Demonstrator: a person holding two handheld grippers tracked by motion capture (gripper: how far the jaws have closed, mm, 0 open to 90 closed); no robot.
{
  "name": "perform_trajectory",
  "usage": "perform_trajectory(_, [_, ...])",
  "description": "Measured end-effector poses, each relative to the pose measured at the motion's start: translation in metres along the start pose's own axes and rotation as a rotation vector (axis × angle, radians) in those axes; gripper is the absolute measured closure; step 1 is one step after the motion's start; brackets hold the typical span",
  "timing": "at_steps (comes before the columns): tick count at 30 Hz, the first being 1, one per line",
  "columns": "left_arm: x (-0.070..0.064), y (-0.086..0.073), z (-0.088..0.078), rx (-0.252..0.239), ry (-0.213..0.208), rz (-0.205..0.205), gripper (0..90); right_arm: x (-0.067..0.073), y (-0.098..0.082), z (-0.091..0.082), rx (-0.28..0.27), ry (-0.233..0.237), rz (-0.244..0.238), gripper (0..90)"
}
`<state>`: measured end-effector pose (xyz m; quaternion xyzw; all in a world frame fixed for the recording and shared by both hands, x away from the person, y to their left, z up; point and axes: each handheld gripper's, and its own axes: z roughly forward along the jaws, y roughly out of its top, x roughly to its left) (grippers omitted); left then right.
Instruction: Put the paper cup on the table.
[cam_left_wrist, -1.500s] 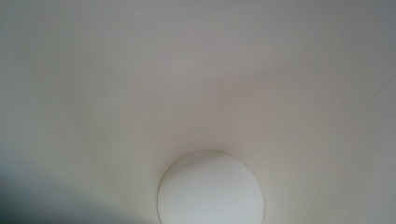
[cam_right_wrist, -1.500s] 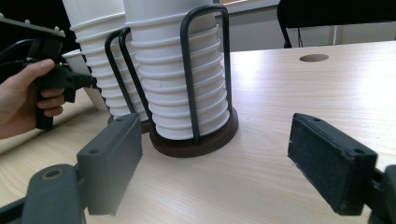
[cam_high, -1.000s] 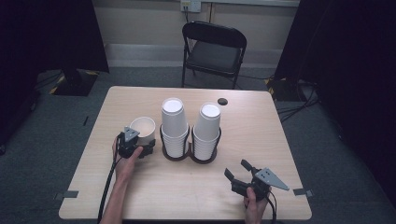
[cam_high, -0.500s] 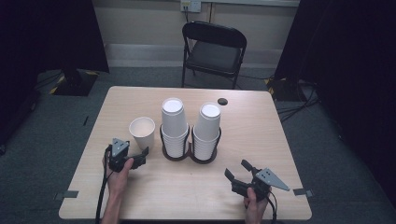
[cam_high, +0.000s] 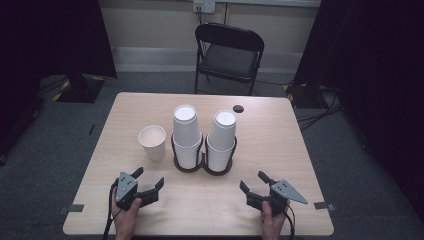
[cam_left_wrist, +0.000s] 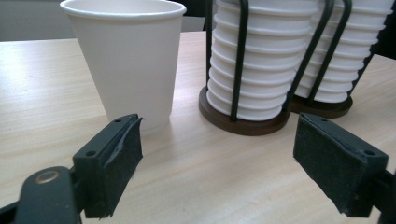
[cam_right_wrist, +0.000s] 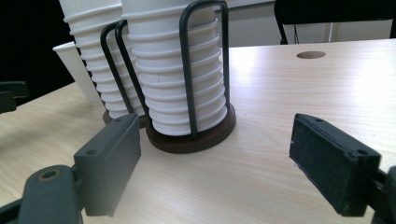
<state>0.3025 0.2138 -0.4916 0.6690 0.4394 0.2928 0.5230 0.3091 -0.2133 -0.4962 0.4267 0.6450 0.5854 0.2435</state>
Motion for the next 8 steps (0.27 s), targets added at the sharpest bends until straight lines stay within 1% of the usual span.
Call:
perform_trajectory(1, [-0.003,-0.004,-0.001,-0.016,0.008,0.008,15.2,0.0,0.0,0.001,0.013,-0.004,0.0,16.2])
perform_trajectory(2, [-0.004,-0.005,-0.001,-0.005,0.02,0.022,15.2,0.001,0.001,0.002,0.029,-0.02,-0.003,16.9])
perform_trajectory(3, [-0.006,-0.005,-0.001,-0.015,0.044,0.033,15.6,0.002,0.001,0.003,0.049,-0.041,-0.008,17.2])
perform_trajectory(4, [-0.008,-0.006,-0.002,-0.024,0.062,0.063,15.2,0.003,0.002,0.005,0.073,-0.057,-0.02,17.2])
perform_trajectory(5, [-0.009,-0.006,-0.002,-0.028,0.068,0.073,15.4,0.005,0.003,0.008,0.09,-0.075,-0.038,17.2])
perform_trajectory(6, [-0.009,-0.006,-0.002,-0.028,0.068,0.073,15.3,0.005,0.003,0.008,0.09,-0.075,-0.038,17.2])
perform_trajectory(7, [-0.009,-0.006,-0.002,-0.025,0.077,0.074,15.3,0.008,0.004,0.013,0.152,-0.124,-0.071,17.6])
perform_trajectory(8, [-0.01,-0.006,-0.002,-0.021,0.084,0.073,15.4,0.009,0.004,0.016,0.186,-0.15,-0.088,17.7])
